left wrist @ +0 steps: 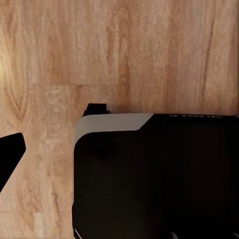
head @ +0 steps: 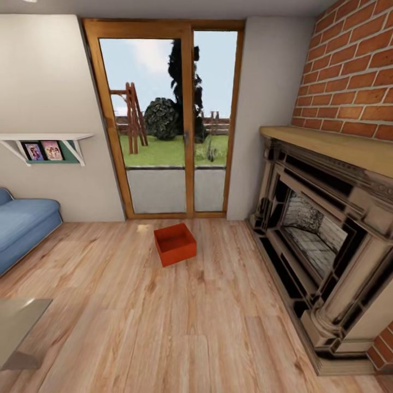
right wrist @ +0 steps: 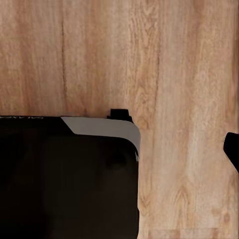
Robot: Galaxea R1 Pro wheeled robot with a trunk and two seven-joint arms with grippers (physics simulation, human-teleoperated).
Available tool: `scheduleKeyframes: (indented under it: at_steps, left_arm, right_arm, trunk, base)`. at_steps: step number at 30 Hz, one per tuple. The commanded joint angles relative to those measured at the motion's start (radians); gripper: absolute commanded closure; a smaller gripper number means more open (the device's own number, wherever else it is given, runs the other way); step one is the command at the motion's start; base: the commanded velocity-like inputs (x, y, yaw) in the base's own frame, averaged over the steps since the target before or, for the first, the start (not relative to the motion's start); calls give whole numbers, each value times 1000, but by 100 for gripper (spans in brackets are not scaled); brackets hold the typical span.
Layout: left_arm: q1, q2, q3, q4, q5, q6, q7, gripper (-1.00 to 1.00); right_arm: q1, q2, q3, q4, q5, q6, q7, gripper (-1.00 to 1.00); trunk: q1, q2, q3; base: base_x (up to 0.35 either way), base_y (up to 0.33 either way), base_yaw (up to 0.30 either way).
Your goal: Move the two storage containers from the living room to the garage. In the garage, place one container on the floor and stack the other container on top of it (either order is fine).
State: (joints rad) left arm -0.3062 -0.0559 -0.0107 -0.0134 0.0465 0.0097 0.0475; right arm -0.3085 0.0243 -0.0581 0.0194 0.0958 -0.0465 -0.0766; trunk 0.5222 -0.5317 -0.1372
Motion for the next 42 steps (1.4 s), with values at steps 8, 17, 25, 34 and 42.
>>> scheduleKeyframes:
  at_steps: [8,17,25,34,42]
  left_arm:
    - [-1,1,-2,0,8,1,3,-100]
    - [-1,1,-2,0,9,1,3,-100]
    - [-1,1,-2,0,9,0,3,-100]
    - [-1,1,-2,0,9,-1,3,-100]
    - [-1,1,-2,0,10,-1,3,-100]
  right_arm:
    - [-1,0,-7,2,10,-4,-5,-100]
    - [-1,0,-7,2,10,-5,-5,-100]
    - [-1,0,-6,2,10,-6,-5,-100]
    - [-1,0,-7,2,10,-6,-5,-100]
    - [-1,0,-6,2,10,-6,-5,-100]
  trunk:
    - [1,-2,-2]
    - [1,-2,-2]
    - [1,-2,-2]
    - [1,-2,-2]
    - [1,-2,-2]
  base:
    - [258,-231,0]
    - [260,-231,10]
    - [217,-141,202]
    - [31,-7,250]
    - [1,0,252]
